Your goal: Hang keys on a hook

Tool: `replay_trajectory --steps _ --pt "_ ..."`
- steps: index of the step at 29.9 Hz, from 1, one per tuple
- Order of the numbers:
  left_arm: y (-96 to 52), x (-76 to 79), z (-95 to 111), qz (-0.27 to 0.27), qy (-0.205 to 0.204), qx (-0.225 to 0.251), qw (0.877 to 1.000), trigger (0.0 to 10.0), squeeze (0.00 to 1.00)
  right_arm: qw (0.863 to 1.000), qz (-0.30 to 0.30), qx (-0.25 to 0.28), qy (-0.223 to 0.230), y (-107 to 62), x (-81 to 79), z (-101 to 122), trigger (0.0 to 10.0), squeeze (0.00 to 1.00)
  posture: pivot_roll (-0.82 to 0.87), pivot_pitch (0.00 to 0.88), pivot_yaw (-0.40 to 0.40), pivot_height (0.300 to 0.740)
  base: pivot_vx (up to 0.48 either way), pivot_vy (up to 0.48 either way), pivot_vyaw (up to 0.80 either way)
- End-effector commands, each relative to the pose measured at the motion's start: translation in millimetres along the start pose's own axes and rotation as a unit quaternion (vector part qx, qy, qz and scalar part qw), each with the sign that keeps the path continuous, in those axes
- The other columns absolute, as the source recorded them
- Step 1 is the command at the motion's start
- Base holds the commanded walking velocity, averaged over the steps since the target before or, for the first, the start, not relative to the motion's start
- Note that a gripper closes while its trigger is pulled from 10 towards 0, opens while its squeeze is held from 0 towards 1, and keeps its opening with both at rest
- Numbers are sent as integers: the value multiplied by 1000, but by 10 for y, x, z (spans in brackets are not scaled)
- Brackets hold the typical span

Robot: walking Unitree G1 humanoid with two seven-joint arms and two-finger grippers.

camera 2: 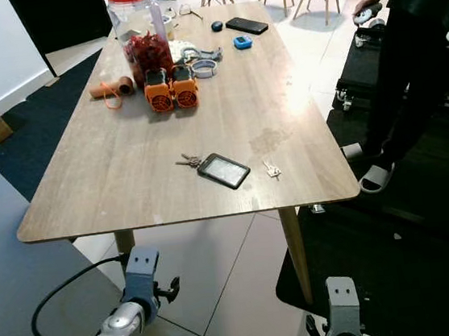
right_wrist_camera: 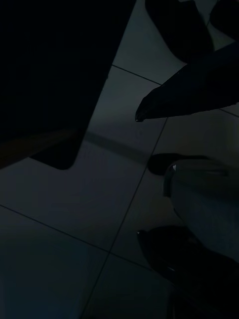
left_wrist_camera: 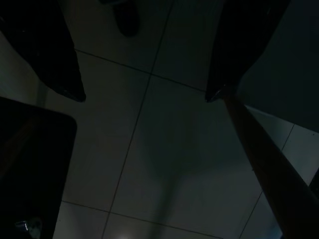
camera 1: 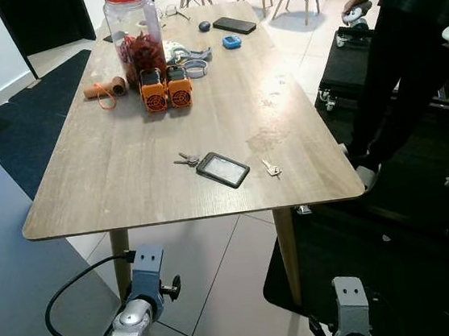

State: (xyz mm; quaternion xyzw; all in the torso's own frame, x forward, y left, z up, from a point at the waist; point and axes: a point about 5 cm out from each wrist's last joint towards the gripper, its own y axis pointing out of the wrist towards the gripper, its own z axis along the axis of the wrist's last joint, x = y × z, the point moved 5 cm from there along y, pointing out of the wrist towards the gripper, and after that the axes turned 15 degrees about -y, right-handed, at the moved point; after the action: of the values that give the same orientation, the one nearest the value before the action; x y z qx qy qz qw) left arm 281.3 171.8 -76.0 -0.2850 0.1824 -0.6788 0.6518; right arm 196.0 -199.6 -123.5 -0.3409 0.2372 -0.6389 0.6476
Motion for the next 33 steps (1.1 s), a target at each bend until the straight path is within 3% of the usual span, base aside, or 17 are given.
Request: replay_trajectory --steps 1,3,4,8,9,10,11,13,14,19,20,23,25,26,28,32,33 --pt "-6 -40 16 7 7 5 1000 10000 0 1000 -17 -8 1 -24 100 -60 10000 0 48 27 6 740 0 0 0" --pt "-12 -67 25 11 3 9 1000 10000 0 999 -50 -5 -5 -67 289 -101 10000 0 48 27 6 740 0 0 0" --pt "-17 -79 21 12 2 9 1000 10000 0 995 -105 -2 -2 -129 569 -128 10000 0 53 29 0 740 0 0 0" --pt "-28 -114 16 15 0 10 1000 10000 0 977 -211 6 32 -294 1134 -144 10000 0 50 31 1 740 0 0 0" --pt "-28 -114 16 15 0 10 1000 10000 0 977 -211 6 32 -294 1134 -144 10000 0 50 31 1 740 0 0 0" --pt "-31 -127 16 16 0 10 1000 10000 0 967 -251 15 46 -377 1366 -119 10000 0 50 31 1 740 0 0 0" --pt "-31 -127 16 16 0 10 1000 10000 0 967 -251 15 46 -377 1366 -119 10000 0 50 31 1 740 0 0 0" --pt "-36 -152 17 19 -1 10 1000 10000 0 936 -339 56 81 -606 1912 43 10000 0 45 32 2 740 0 0 0" --pt "-35 -158 22 20 -1 10 1000 10000 0 909 -388 110 103 -778 2283 312 10000 0 43 32 3 740 0 0 0" --pt "-31 -152 30 19 0 10 1000 10000 0 889 -405 186 109 -882 2522 780 10000 0 39 32 6 740 0 0 0" --pt "-26 -135 30 17 1 9 1000 10000 0 880 -386 256 106 -906 2598 1304 10000 0 37 31 6 740 0 0 0" --pt "-20 -111 26 14 3 7 1000 10000 0 881 -330 325 96 -877 2508 1895 10000 0 36 30 6 740 0 0 0" --pt "-19 -105 25 13 4 7 1000 10000 0 883 -308 343 93 -857 2444 2037 10000 0 36 31 4 740 0 0 0" --pt "-17 -91 19 11 6 6 1000 10000 0 894 -221 386 53 -760 2116 2483 10000 0 38 29 0 740 0 0 0" --pt "-17 -88 18 11 6 6 1000 10000 0 896 -188 400 34 -732 1973 2629 10000 0 38 29 0 740 0 0 0" --pt "-21 -96 14 12 4 6 1000 10000 0 887 -31 457 -58 -643 1070 3139 10000 0 46 30 -5 740 0 0 0" --pt "-22 -99 13 12 3 6 1000 10000 0 884 -13 462 -69 -639 952 3172 10000 0 46 30 -5 740 0 0 0"
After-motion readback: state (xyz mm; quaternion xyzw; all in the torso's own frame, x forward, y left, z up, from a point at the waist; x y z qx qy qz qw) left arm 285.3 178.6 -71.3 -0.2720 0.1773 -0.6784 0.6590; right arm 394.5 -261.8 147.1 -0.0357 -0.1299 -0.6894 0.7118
